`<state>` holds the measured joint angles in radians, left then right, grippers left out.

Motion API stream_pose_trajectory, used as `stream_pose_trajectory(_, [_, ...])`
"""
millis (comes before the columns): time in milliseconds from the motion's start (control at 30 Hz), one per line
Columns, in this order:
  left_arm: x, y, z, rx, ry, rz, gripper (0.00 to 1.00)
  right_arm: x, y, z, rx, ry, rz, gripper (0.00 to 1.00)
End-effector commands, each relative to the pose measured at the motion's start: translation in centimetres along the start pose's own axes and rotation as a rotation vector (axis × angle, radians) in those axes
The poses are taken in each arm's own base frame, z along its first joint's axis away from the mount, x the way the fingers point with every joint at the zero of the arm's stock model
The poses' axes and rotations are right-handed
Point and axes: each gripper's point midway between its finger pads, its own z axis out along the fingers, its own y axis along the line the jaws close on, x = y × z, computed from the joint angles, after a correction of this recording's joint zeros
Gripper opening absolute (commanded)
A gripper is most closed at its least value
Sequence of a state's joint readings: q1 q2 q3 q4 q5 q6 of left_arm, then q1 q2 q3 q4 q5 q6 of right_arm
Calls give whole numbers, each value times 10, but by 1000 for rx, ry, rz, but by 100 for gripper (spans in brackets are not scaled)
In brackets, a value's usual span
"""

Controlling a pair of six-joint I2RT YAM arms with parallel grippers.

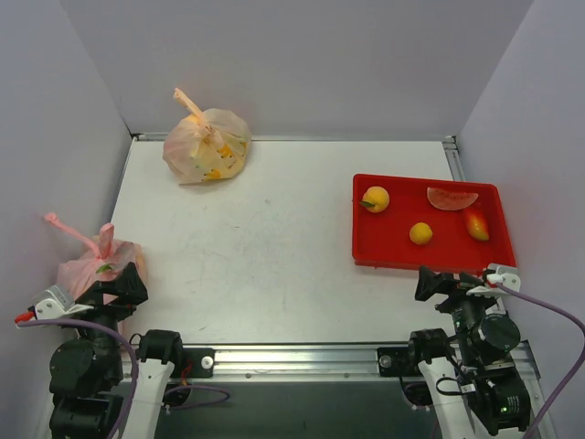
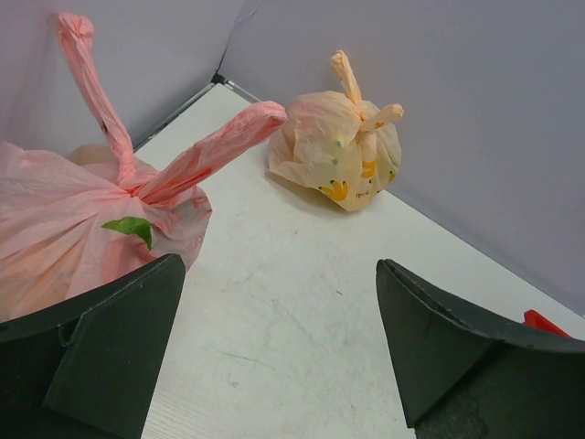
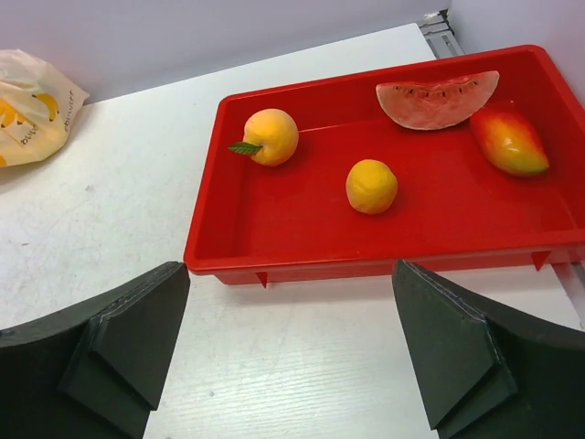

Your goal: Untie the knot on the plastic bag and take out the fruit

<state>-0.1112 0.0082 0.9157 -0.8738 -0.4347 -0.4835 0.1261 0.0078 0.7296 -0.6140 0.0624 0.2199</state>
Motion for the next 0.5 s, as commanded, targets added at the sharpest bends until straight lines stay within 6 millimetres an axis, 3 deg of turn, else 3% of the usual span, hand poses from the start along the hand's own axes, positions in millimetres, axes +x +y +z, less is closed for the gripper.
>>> stream_pose_trajectory(0, [-3,-3,-5,29,-16,-21,98,-23,5,-21,-50,-127,31,100])
stream_pose_trajectory(300, [2,-13,12,-19,76,-5,97,-21,22,-23,-132,-96,61,100])
stream_pose_trajectory(467, [1,-9,36,-154,148,38,97,-16,24,-20,-137,-76,91,100])
